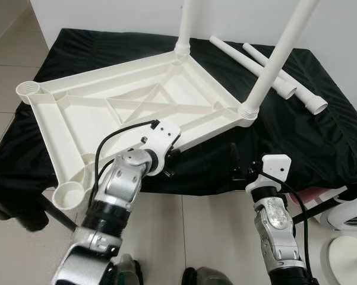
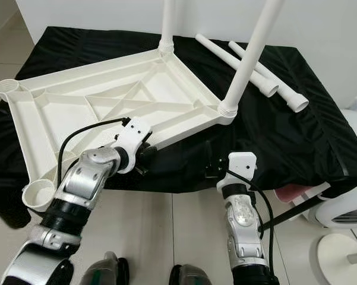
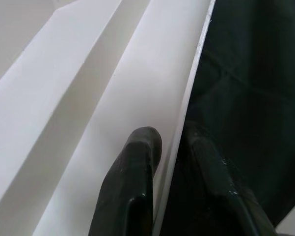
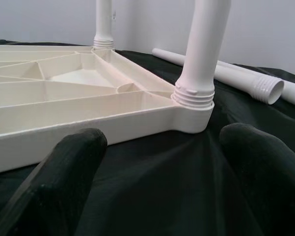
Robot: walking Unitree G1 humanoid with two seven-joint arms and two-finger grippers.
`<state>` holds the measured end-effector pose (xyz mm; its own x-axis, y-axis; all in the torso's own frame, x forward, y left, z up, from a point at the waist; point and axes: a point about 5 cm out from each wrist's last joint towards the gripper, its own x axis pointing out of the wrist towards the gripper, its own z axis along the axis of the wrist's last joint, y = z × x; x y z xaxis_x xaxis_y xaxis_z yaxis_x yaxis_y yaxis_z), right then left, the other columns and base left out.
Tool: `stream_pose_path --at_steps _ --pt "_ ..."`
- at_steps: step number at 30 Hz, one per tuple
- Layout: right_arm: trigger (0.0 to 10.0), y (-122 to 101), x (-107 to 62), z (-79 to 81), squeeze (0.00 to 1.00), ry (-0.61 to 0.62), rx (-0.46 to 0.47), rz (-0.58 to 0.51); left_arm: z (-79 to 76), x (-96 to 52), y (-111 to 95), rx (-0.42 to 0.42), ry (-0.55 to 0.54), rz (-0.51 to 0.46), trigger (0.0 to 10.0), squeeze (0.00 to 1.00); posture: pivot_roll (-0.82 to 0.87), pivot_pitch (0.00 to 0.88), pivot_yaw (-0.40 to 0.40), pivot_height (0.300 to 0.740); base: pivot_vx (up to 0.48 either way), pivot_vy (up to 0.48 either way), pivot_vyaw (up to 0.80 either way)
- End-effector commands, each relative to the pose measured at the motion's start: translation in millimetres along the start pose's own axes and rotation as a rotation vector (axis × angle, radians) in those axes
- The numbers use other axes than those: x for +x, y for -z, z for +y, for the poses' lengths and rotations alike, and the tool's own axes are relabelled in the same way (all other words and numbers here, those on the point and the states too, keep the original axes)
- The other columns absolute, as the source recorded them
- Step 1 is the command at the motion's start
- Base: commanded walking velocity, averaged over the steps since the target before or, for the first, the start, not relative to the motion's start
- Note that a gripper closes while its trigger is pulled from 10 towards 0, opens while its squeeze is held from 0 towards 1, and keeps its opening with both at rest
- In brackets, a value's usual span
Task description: Building children table
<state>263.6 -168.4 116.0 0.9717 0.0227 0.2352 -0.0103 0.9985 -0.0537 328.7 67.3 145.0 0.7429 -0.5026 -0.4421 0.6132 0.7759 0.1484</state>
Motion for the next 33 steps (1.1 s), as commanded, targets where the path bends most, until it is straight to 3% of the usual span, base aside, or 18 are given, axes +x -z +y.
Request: stream_pose_path --at_steps 1,6,9,11,13,15,22,27,33 --pt "10.0 2 -2.2 -3.2 0.0 0.013 -0.009 0.018 35.9 -9.2 5 0.008 -0.629 0.047 10.0 0.0 0.02 0.073 -0.05 0.74 0.0 0.0 0.0" --pt "10.0 2 -2.5 -2.8 0.0 0.013 -0.007 0.018 44.3 -11.3 6 -0.041 -0.695 0.068 10.0 0.0 0.02 0.074 -0.049 0.74 0.0 0.0 0.0" --pt "10.0 1 -3.0 -2.1 0.0 0.016 -0.004 0.017 69.4 -24.9 10 -0.16 -0.863 0.077 10.0 0.0 0.02 0.075 -0.049 0.74 0.0 0.0 0.0" --pt "10.0 1 -3.0 -2.1 0.0 0.016 -0.004 0.017 69.4 -24.9 10 -0.16 -0.863 0.077 10.0 0.0 0.02 0.075 -0.049 0.74 0.0 0.0 0.0" --pt "10.0 1 -3.1 -1.8 0.0 0.017 -0.004 0.017 86.1 -36.5 12 -0.208 -0.969 0.072 10.0 0.0 0.02 0.076 -0.051 0.74 0.0 0.0 0.0" --pt "10.0 1 -3.1 -1.8 0.0 0.017 -0.004 0.017 86.1 -36.5 12 -0.208 -0.969 0.072 10.0 0.0 0.02 0.076 -0.051 0.74 0.0 0.0 0.0" --pt "10.0 1 -1.8 -0.9 0.0 0.014 -0.003 0.017 115.5 -54.3 14 -0.236 -1.144 0.089 10.0 0.0 0.03 0.073 -0.055 0.74 0.0 0.0 0.0" --pt "10.0 1 -0.7 0.1 0.0 0.013 0.001 0.015 118.6 -53.3 10 -0.217 -1.155 0.088 10.0 0.0 0.03 0.07 -0.052 0.74 0.0 0.0 0.0" --pt "10.0 0 -0.3 1.3 0.0 0.018 0.004 0.013 99.9 -35.3 -11 -0.143 -1.034 0.01 10.0 0.0 0.02 0.066 -0.045 0.74 0.0 0.0 0.0"
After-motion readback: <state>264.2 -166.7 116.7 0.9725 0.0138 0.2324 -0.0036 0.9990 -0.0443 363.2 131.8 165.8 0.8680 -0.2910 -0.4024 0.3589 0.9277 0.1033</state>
